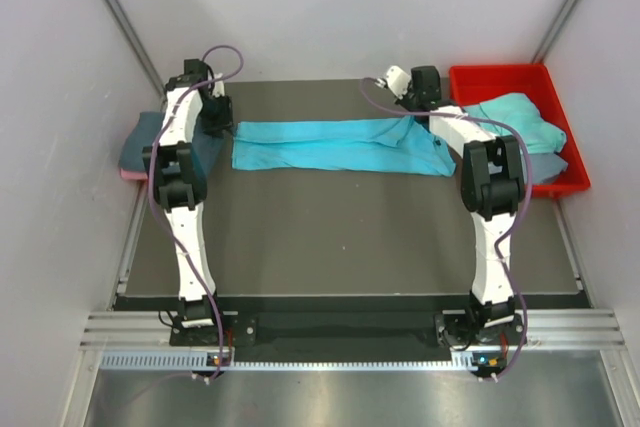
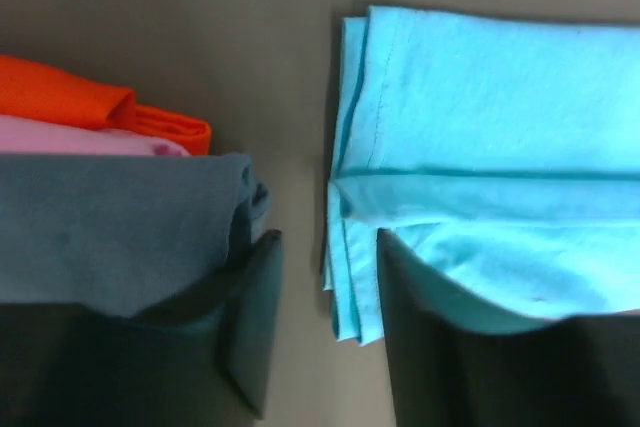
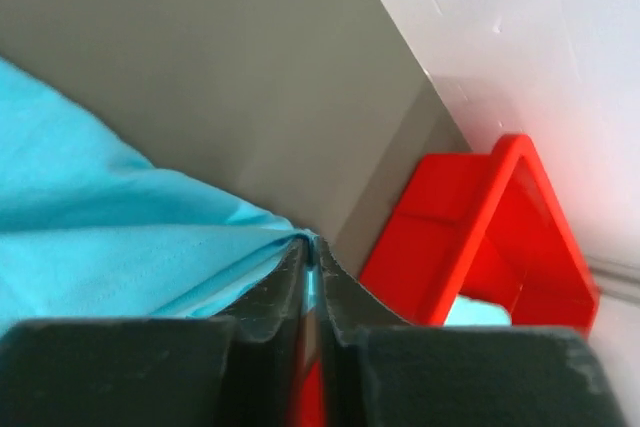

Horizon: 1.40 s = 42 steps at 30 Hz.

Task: Fold and stack the t-shirts
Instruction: Fold the tshirt

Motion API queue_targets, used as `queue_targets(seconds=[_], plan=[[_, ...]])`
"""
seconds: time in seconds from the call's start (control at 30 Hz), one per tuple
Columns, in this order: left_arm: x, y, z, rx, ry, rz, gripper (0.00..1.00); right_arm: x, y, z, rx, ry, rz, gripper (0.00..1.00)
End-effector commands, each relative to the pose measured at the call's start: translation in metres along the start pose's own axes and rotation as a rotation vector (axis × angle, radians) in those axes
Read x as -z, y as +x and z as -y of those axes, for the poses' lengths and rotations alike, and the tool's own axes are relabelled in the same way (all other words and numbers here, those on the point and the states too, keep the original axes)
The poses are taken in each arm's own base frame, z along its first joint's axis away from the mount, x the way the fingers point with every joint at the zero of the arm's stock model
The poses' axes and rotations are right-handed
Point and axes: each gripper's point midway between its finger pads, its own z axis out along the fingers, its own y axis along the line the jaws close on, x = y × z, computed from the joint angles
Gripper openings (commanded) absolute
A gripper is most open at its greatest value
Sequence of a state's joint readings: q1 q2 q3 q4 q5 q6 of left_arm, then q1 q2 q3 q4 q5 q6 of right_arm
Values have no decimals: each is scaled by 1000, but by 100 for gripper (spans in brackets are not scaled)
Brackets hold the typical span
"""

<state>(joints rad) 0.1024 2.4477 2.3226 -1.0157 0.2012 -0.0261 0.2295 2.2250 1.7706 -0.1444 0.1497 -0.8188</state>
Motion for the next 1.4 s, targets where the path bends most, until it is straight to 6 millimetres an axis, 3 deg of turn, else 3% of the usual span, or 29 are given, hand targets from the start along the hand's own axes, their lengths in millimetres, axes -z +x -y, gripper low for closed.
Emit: queue_targets(seconds=[0.0,0.07,0.1,0.13,0.2,0.23,0.3,0.33,0.4,0.43,0.53,0.57,0.67,0.8,0.9,1.13,1.37], plan=[[25,-37,-3,-17,-49,132,52,12,-32,45,-43,177,65,23],[43,-43,4,-44,-24,161,79,24,-35,57,-68,225,64,45],[50,-44,6,-46,-12,171,80,28,-31,56,-94,226,54,55],[67,-48,10,-39,6,199,81,41,-36,66,-113,248,67,57],[71,-37,12,-33,17,177,81,52,-32,62,-160,238,64,60],[75,-27,14,-20,27,153,81,69,-35,69,-189,247,74,60],[74,-11,16,-2,47,108,81,88,-27,61,-301,208,56,62],[69,5,14,16,49,63,80,93,-26,51,-349,161,58,61],[63,23,17,35,69,6,76,103,-5,23,-513,56,-7,62],[56,36,18,51,80,-38,75,113,-8,14,-572,-12,15,62],[44,56,24,83,128,-106,72,124,15,-20,-706,-134,-45,60],[42,58,23,89,128,-112,72,124,28,-35,-714,-157,-83,60],[34,62,24,104,141,-135,72,128,48,-49,-758,-191,-120,59],[20,66,21,108,133,-161,72,127,80,-53,-851,-210,-171,56],[13,69,19,108,118,-172,72,119,83,-60,-938,-274,-149,50],[-2,78,12,101,81,-202,67,98,46,-76,-991,-422,-71,47],[-13,85,13,101,70,-227,51,89,8,-84,-990,-488,-7,45]])
